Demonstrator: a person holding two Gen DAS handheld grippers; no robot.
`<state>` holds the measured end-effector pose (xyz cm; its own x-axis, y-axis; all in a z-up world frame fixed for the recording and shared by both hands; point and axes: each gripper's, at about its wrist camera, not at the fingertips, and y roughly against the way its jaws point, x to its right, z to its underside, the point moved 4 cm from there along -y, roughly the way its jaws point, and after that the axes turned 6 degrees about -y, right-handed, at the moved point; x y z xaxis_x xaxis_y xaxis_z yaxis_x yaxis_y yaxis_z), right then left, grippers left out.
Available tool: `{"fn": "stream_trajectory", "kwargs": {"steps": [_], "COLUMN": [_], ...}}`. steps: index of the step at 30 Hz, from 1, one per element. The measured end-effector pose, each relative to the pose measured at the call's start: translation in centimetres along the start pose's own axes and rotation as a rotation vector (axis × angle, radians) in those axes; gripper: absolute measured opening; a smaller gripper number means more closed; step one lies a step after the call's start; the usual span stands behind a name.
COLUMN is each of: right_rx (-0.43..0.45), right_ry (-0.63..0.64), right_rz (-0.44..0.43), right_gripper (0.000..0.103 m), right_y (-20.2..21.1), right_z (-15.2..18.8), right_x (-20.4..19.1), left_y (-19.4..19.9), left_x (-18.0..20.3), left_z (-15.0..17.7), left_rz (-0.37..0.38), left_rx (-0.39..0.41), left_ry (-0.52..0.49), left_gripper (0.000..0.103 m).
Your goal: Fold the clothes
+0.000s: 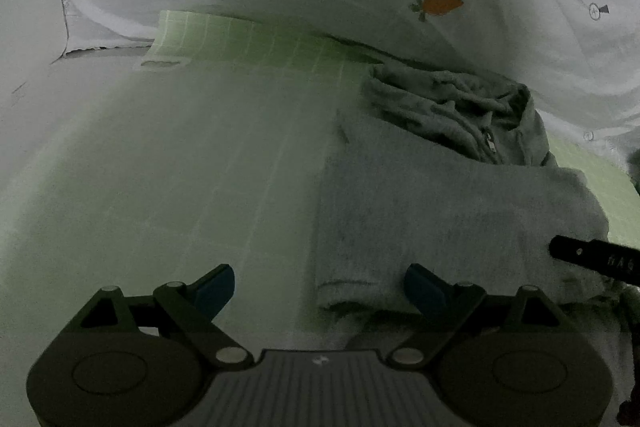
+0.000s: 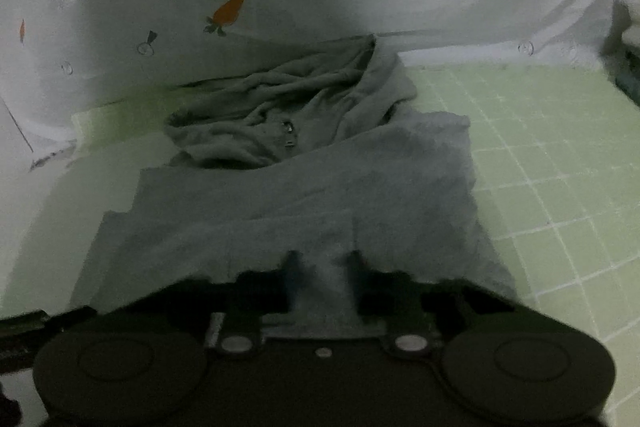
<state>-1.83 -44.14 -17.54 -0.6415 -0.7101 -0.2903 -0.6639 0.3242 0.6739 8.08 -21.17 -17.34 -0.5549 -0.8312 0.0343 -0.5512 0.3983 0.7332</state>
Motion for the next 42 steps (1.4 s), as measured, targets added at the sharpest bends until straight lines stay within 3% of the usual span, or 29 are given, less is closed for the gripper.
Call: {"fn": "stream_trajectory", "kwargs": {"steps": [5,10,12,16,18,23,26,28,35,42], "right_rx": [0.075,0.258,0.234,0.086,0.055,0.061,0.032,0.007,-0.01,-0.034], "right_ry": [0.026,0.052,0.049,0.105,0.099,0.081,0.114,0.135,0.108,0.16], "right_rz": [-0.044,0.066,0.106,0.191,0.206,0.206,0.237,0.25,0.271,0.28], "right_gripper": [0.007,0.007,0.008,0.016,0.027,0.043,0.062,0.067,0.098,0.101], "right_y": [2.1,5.6,4.9,1.4,0.8,1.0,0.5,0.5,1.7,-0.5], "right_z": [-1.0,-3.9,-4.4,-2.5,-1.1,-0.1,-1.0,-1.6,-4.6,-8.5], "right_x": [-0.2,1.5,2.9,5.0,5.9,7.0,7.3,7.4,6.7,4.0], "left_y": [0.1,0.7,0.5,-0.2,-0.4,-0.6,-0.6,-0.5,0.3,-2.1], "left_x": [0.2,0.9,1.2,1.5,1.6,1.7,2.0,2.3,4.0,4.3], "left_z": [-0.3,-1.1,-1.0,-0.2,0.0,-0.2,-0.7,-1.6,-6.9,-12.0], "left_rz": [0.012,0.004,0.002,-0.022,-0.028,-0.049,-0.051,-0.043,-0.019,-0.009], "left_rx": [0.01,0.05,0.047,0.008,0.005,0.001,-0.006,-0.009,-0.018,-0.025], "left_ry": [0.0,-0.013,-0.019,-0.019,-0.032,-0.051,-0.045,-0.046,-0.132,-0.19], "left_gripper": [0.092,0.092,0.092,0.092,0.092,0.093,0.093,0.093,0.093,0.094]}}
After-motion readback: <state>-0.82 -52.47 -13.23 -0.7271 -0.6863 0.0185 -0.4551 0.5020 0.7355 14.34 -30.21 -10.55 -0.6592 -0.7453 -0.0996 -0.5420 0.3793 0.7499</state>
